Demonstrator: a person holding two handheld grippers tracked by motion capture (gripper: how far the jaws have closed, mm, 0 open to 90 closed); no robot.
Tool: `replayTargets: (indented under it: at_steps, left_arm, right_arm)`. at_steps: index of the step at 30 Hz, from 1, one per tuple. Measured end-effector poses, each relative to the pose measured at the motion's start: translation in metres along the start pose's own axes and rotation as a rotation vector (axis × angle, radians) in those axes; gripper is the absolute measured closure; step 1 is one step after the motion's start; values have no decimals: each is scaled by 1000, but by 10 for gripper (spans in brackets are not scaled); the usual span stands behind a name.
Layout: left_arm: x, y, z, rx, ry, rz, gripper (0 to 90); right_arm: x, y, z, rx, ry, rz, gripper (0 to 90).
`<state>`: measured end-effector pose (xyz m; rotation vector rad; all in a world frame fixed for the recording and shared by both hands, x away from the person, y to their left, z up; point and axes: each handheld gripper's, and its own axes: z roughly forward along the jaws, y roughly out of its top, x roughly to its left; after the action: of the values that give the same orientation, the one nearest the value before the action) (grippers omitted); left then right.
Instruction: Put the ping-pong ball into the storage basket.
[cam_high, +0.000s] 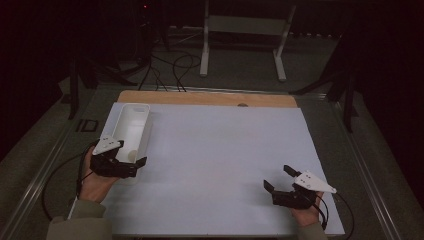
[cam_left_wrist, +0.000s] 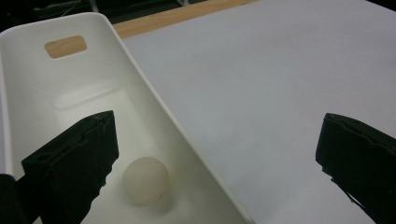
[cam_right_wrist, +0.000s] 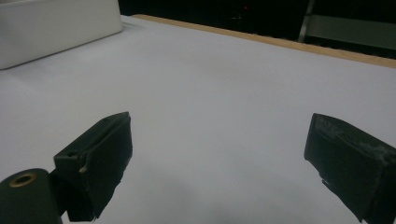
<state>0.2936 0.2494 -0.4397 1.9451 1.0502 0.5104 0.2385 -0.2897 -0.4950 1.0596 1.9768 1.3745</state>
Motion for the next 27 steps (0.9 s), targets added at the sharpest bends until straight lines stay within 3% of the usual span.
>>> replayTargets:
  at_steps: [27]
  left_arm:
    - [-5, -26, -8, -45, -24, -37, 0]
  right_arm:
    - [0, 0, 0, 1, 2, -1, 72]
